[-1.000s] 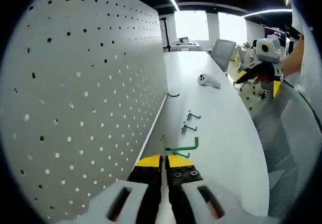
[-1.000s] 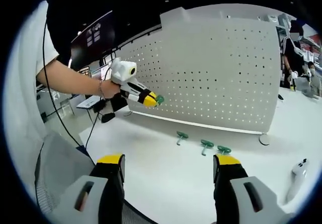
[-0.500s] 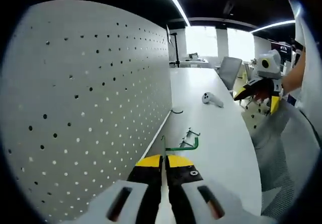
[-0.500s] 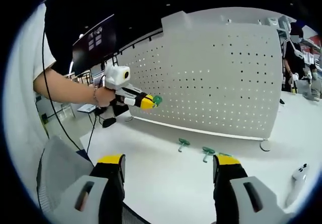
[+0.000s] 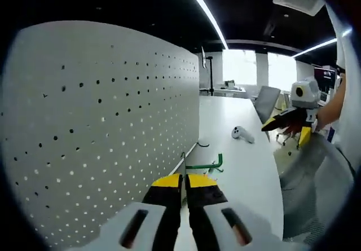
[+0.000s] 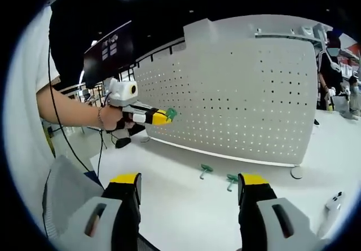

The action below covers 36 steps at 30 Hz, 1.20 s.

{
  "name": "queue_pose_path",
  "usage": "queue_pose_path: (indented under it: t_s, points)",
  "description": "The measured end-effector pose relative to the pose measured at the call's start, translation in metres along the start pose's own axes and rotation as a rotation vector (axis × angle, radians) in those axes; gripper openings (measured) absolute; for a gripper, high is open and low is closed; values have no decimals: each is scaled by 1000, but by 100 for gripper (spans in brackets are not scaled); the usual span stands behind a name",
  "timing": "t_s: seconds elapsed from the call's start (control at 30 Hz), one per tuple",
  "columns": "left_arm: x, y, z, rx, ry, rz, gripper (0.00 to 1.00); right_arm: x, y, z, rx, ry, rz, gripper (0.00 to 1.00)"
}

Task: Insert the hook assembly into the mounting plate slot until the hook locks in place.

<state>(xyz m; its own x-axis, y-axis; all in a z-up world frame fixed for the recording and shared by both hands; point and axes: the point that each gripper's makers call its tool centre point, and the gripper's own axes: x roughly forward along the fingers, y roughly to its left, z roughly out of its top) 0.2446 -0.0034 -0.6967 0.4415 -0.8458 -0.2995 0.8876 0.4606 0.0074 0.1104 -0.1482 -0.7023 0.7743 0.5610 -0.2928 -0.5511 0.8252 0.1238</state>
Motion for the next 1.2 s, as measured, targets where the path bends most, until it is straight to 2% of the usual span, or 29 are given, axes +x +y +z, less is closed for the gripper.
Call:
queue_pose_path:
  t_s: [0.07, 0.2, 0.33, 0.4, 0.47, 0.53, 0.7, 1.03, 1.13, 1.2]
  points:
    - [-3, -3, 6, -31, -39, 11, 2, 0, 0, 2, -3, -7, 2, 68]
    - [-7, -10, 11, -10, -43, 13, 2, 0, 2, 9, -6, -23, 7, 68]
    - [-12, -14, 18, -33, -73, 29, 2, 0, 5, 14, -8, -47, 19, 68]
    - [-14, -18, 24, -54, -105, 30, 2, 0, 6, 16, -17, -51, 22, 68]
    - [-13, -20, 21, -45, -97, 37, 2, 1, 9, 16, -20, -54, 30, 68]
    - [-15, -20, 26, -85, -142, 53, 2, 1, 13, 17, -34, -58, 40, 68]
    - [-16, -27, 27, -62, -134, 61, 2, 2, 16, 19, -34, -66, 48, 68]
    - [-19, -26, 30, -70, -144, 71, 2, 3, 21, 25, -39, -88, 60, 67]
    - [-18, -27, 29, -69, -141, 68, 2, 3, 26, 40, -8, -173, 84, 65]
    - [-18, -28, 28, -69, -140, 67, 2, 2, 28, 45, -5, -197, 95, 64]
